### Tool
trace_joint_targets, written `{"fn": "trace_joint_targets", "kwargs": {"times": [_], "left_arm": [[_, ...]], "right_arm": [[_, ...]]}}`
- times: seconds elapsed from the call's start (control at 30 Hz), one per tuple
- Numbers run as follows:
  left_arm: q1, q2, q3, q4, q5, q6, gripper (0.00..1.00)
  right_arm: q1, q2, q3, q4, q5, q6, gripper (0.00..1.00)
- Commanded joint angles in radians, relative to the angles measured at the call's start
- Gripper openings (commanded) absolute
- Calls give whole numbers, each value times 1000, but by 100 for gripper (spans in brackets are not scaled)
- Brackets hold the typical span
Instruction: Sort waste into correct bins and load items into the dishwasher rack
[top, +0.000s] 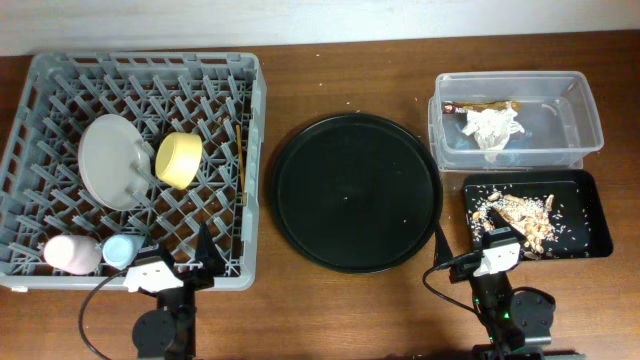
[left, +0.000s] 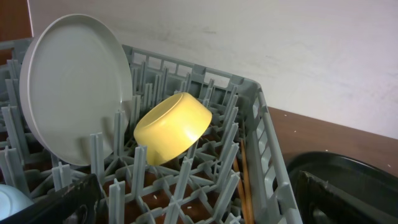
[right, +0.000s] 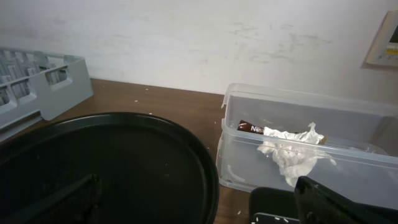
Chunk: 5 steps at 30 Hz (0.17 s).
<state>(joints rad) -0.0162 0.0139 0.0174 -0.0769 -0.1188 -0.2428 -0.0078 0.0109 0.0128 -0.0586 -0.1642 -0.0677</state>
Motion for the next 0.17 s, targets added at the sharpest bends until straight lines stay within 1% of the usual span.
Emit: {"fn": "trace_joint_targets", "kwargs": {"times": [0.0,0.13], "left_arm": [[5,-8,-8,5,15,2,99],[5,-8,-8,5,15,2,99]], "right_arm": [[-6,-8,-7,-2,-9,-3,98],[-6,-8,-7,-2,-9,-3,98]]}}
